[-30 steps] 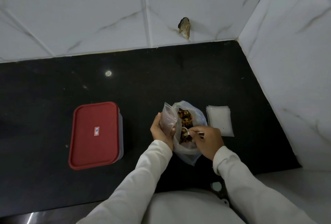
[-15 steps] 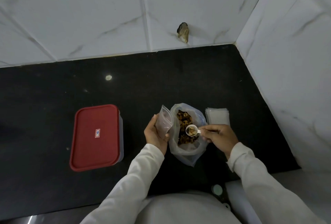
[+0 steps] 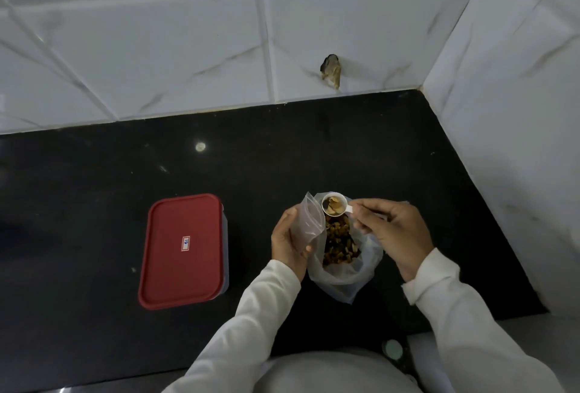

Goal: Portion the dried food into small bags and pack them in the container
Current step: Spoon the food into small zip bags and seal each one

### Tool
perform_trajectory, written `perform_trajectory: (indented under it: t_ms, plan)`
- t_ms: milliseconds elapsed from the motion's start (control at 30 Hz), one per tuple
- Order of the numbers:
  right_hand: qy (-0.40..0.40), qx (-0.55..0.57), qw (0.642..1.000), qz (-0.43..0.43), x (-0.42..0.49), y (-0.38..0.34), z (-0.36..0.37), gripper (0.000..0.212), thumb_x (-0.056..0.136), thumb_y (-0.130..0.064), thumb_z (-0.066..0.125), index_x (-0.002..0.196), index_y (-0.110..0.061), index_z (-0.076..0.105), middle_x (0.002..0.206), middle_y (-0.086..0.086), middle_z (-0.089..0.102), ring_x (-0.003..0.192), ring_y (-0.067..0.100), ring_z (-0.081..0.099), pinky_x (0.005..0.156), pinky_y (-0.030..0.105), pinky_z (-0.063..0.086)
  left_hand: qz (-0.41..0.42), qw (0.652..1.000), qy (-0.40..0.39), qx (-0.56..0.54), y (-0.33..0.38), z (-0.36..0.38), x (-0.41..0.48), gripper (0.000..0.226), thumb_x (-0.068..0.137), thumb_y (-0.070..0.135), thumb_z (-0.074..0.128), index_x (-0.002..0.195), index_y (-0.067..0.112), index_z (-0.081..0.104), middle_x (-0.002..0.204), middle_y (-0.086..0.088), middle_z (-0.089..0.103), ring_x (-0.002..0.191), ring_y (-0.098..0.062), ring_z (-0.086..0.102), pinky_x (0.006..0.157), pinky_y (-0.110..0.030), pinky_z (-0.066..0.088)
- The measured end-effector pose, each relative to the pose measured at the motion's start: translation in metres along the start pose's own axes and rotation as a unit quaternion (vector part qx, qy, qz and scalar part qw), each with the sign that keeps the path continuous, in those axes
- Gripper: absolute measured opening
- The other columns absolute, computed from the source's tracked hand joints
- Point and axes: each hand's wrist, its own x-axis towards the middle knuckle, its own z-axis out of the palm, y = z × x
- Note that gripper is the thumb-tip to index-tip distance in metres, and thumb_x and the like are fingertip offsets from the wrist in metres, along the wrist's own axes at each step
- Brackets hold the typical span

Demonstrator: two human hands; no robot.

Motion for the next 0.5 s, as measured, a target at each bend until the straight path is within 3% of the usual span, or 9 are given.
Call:
perform_trajectory:
  t_ms: [233,400,500]
  plan:
    - [-0.005,-0.147,0.984,-0.104,0.004,-0.004,0.014,0.011,0.091,-0.021,0.065,0.097,-0.027,0.073,0.077,-0.009,0.072,0.077,0.0,0.067,0.072,0.016,0.053,-0.001,1.0,0.003,0.012,0.005,0.005,-0.005,0.033,0.083,0.042,0.063,0.103,0.018,0.073,0.105,-0.007,0.067,0.084,-0.019,0.062,0.047,-0.022,0.047]
    - [-0.002,-0.305,0.919,-0.251,0.007,0.003,0.023,0.017,0.093,-0.023,0.063,0.106,-0.02,0.073,0.096,-0.007,0.07,0.085,0.003,0.065,0.078,0.019,0.054,-0.006,1.0,-0.004,-0.006,0.006,0.005,-0.002,0.029,0.087,0.041,0.061,0.102,0.02,0.074,0.111,-0.008,0.068,0.091,-0.021,0.063,0.049,-0.021,0.05]
    - [0.029,-0.338,0.894,-0.291,0.012,0.009,0.033,0.02,0.096,-0.018,0.056,0.101,-0.007,0.072,0.089,0.002,0.073,0.077,0.005,0.067,0.073,0.019,0.055,-0.015,1.0,0.001,-0.022,0.007,0.006,-0.001,0.033,0.09,0.043,0.058,0.104,0.018,0.074,0.109,-0.009,0.069,0.087,-0.021,0.065,0.049,-0.021,0.049]
